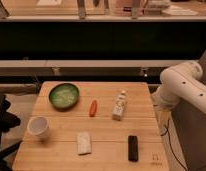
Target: Move the arm in a circular motion
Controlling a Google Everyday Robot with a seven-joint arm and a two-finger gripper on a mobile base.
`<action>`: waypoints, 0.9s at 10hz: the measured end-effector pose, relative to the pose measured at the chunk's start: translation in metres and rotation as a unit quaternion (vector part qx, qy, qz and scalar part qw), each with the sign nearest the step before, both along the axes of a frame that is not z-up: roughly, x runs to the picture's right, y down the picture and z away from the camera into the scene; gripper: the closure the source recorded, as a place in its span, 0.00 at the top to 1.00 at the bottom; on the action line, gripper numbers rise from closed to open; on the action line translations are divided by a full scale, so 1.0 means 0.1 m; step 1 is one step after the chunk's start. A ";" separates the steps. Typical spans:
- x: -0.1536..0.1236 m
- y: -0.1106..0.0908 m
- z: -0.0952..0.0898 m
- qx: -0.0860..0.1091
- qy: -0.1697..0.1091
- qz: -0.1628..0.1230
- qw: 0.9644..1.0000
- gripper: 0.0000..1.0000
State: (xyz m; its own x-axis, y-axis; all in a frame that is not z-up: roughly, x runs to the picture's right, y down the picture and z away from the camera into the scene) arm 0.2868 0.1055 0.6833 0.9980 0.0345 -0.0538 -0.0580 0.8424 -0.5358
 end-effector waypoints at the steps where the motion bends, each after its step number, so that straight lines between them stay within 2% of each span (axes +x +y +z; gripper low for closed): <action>1: 0.00 0.00 0.00 0.000 0.000 0.000 1.000 0.80; 3: 0.00 -0.01 0.00 0.001 0.001 0.001 1.000 0.80; 7: -0.40 -0.35 0.27 0.000 0.000 -0.010 1.000 0.80; 9: -0.42 -0.38 0.29 0.000 0.001 -0.011 1.000 0.80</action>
State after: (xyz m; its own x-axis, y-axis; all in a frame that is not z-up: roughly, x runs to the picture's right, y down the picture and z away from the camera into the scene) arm 0.2443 0.0680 0.7119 0.9984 0.0116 -0.0562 -0.0400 0.8433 -0.5359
